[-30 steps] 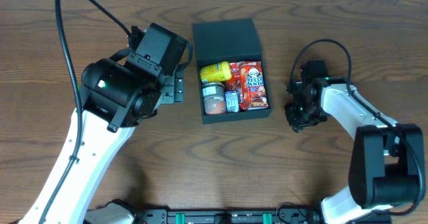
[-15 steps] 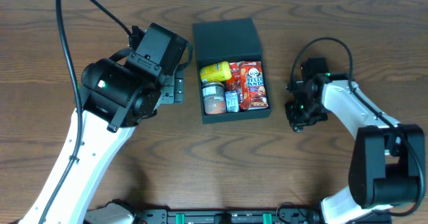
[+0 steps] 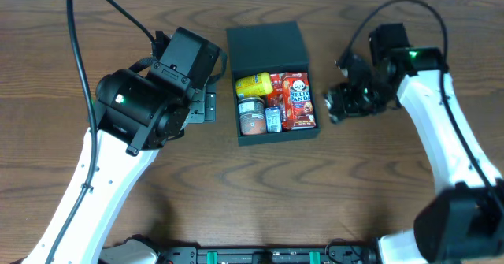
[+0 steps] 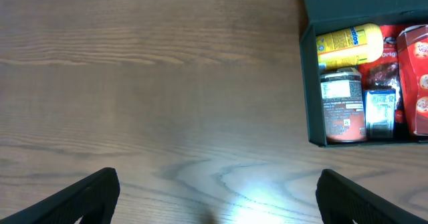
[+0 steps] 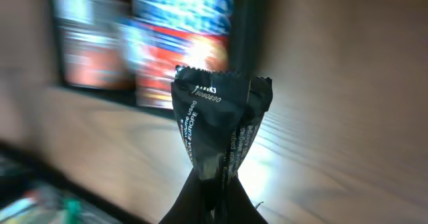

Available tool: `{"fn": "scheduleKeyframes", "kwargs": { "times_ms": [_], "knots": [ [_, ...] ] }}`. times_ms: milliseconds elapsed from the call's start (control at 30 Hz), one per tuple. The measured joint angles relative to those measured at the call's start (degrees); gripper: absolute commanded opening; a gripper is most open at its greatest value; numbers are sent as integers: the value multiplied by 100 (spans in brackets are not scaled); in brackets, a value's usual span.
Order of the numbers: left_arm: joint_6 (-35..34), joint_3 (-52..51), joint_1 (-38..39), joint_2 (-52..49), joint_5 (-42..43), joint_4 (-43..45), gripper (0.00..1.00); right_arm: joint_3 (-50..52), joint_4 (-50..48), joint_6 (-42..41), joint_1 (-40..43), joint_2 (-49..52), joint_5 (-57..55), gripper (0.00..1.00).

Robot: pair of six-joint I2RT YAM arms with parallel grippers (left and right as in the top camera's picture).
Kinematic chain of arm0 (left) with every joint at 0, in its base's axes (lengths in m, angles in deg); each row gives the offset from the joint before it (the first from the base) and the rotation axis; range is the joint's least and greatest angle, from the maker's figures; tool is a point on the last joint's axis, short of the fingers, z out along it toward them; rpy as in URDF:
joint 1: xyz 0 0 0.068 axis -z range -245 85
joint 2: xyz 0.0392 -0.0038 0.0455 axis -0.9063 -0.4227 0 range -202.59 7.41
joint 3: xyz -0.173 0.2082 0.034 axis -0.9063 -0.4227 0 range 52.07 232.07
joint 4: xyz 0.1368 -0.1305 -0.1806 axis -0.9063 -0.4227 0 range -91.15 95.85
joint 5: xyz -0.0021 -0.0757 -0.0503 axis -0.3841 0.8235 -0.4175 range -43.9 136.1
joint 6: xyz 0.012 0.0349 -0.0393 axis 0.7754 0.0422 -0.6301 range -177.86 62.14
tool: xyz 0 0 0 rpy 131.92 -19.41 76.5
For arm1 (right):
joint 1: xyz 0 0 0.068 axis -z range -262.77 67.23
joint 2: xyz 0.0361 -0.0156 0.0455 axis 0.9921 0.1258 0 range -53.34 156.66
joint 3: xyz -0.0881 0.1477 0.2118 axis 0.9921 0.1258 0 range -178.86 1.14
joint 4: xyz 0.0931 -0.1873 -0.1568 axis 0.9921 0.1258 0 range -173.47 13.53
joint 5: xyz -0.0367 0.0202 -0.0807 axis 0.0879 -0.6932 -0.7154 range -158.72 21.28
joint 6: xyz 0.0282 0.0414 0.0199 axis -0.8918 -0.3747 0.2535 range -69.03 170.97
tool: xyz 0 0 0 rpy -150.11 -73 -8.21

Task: Pack container
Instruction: 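Carry the candy with the right gripper into the box and release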

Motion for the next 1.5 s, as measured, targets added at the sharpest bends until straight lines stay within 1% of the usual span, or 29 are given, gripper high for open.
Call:
{"fn": "scheduleKeyframes", "kwargs": {
  "times_ms": [133,233,433,600,833,1000,1267,1300,1333,1367,1400,1433,1500],
  "knots": [
    [0,0,0,0,-2,-28,95,-136,-267,-542,-409,-236,387,2],
    [0,0,0,0,0,-72,95,-136,-492,-951,-772,-232,446,2],
    [0,0,0,0,94,-111,95,-136,-979,-1840,-1491,-79,-42,2],
    [0,0,0,0,201,-192,95,-136,-1176,-2267,-1659,466,-369,1],
    [0,-2,0,0,299,-282,95,-136,-1405,-2503,-1663,1250,-573,1],
    [0,-2,0,0,350,-280,95,-136,-1681,-2535,-1687,1613,-592,1],
    [0,-2,0,0,350,-280,95,-136,-2059,-2544,-1690,1720,-586,1],
    [0,-2,0,0,350,-280,95,-136,-2061,-2549,-1690,1720,-586,4],
    [0,-2,0,0,350,-280,95,-136,-2061,-2562,-1690,1720,-586,11],
    [0,-2,0,0,350,-280,95,-136,-2059,-2570,-1690,1720,-588,20],
    [0,-2,0,0,350,-280,95,-136,-2059,-2577,-1690,1720,-588,35],
    [0,-2,0,0,350,-280,95,-136,-2063,-2605,-1690,1720,-590,46],
    [0,-2,0,0,352,-282,95,-136,-2070,-2616,-1690,1720,-581,61]
  ]
}}
